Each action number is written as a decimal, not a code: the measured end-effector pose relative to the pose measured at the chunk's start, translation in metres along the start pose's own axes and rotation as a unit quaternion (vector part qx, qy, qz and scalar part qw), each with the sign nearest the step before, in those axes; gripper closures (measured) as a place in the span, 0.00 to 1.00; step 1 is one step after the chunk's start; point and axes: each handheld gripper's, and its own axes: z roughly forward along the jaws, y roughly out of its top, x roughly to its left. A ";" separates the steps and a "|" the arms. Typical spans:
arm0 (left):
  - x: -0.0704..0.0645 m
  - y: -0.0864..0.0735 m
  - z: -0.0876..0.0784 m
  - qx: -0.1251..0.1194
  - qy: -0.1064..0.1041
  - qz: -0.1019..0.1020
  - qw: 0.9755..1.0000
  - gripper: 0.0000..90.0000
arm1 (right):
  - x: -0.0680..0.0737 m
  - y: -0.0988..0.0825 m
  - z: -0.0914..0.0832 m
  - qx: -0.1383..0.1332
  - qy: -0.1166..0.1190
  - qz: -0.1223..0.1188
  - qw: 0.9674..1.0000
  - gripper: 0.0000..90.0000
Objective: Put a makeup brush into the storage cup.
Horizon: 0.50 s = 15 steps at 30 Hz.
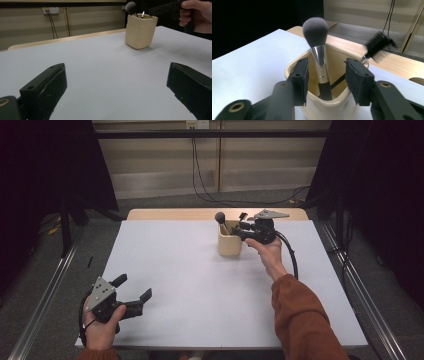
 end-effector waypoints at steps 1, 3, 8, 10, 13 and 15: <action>0.000 0.000 0.000 0.000 0.001 0.000 1.000 0.03 | 0.000 0.000 -0.001 -0.001 0.001 0.001 1.000 0.55; 0.000 0.000 0.000 0.000 0.001 0.000 1.000 0.03 | 0.000 0.000 -0.001 -0.002 0.000 0.000 1.000 0.55; 0.000 0.001 0.004 0.001 0.001 -0.001 1.000 0.03 | -0.001 -0.003 -0.006 -0.012 0.004 0.002 1.000 0.43; 0.000 0.001 0.005 0.002 0.000 -0.001 1.000 0.03 | -0.001 -0.004 -0.010 -0.022 0.013 0.006 1.000 0.37; -0.001 0.001 0.005 0.001 0.000 -0.005 1.000 0.03 | -0.002 -0.006 -0.014 -0.021 0.010 0.009 1.000 0.27; 0.000 0.001 0.005 0.001 0.002 -0.001 1.000 0.03 | -0.002 -0.006 -0.017 -0.020 0.001 0.010 1.000 0.15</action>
